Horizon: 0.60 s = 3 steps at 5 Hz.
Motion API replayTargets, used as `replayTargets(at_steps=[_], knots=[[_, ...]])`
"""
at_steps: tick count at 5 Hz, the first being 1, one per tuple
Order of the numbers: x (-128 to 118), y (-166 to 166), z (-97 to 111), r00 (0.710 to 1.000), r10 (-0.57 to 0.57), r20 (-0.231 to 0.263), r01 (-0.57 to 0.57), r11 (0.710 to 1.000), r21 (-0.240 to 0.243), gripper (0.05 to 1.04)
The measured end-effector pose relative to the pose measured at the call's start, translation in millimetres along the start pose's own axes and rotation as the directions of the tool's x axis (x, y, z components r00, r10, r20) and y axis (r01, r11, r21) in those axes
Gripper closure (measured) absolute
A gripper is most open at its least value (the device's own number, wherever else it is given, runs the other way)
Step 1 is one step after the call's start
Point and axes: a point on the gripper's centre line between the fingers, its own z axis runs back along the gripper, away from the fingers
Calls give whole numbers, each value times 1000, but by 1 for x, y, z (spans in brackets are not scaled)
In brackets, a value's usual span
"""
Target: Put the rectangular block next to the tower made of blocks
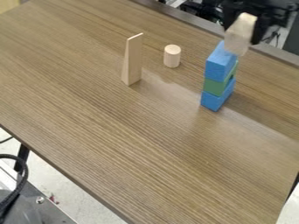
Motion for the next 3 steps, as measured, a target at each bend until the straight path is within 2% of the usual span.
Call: replayTargets(at_steps=[1,2,3], knots=[[1,-18,0,994,-107,1,107,994,15,508],[-2,-36,-16,986,-165,-39,165,986,9,508],[-14,-52,-41,979,-176,-106,175,984,-18,508]])
